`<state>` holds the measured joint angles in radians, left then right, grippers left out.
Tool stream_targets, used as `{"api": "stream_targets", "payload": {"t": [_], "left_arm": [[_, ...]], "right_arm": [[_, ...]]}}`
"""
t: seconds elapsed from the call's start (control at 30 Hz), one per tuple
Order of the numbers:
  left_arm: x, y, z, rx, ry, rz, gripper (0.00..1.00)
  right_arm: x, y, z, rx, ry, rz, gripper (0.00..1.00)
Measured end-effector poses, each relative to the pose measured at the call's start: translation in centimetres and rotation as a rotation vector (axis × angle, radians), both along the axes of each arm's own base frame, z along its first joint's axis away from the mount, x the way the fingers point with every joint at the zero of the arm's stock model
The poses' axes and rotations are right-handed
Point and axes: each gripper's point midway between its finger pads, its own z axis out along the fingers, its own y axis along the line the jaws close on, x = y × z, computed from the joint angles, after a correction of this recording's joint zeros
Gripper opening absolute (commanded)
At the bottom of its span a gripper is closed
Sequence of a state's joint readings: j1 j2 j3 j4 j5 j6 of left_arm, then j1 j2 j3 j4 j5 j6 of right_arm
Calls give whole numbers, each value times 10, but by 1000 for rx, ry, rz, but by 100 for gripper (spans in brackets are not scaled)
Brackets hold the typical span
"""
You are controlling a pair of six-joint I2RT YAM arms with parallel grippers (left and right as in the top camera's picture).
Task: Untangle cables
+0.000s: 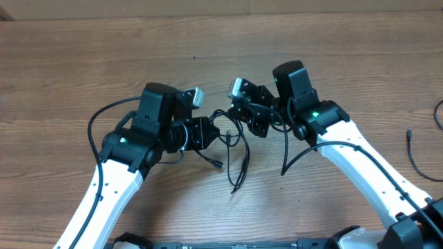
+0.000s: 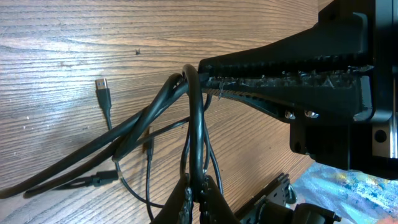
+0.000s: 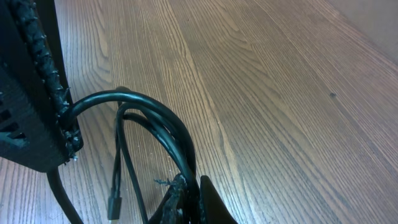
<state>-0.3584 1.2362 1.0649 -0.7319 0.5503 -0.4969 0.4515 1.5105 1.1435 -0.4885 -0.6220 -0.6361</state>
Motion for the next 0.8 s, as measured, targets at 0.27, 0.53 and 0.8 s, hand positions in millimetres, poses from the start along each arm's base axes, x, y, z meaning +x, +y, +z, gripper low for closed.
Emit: {"api": "stream_targets", "payload": {"t": [0.27, 0.53, 0.8], "left_arm": [[0, 0, 0, 1, -1, 1, 4], [0, 0, 0, 0, 0, 0, 4], [0, 0, 0, 0, 1, 0, 4]], "right_arm": [[13, -11, -8, -51, 31, -132, 4], [51, -74, -33, -231, 95, -623, 4], [63, -143, -46, -253, 226, -946, 4]]}}
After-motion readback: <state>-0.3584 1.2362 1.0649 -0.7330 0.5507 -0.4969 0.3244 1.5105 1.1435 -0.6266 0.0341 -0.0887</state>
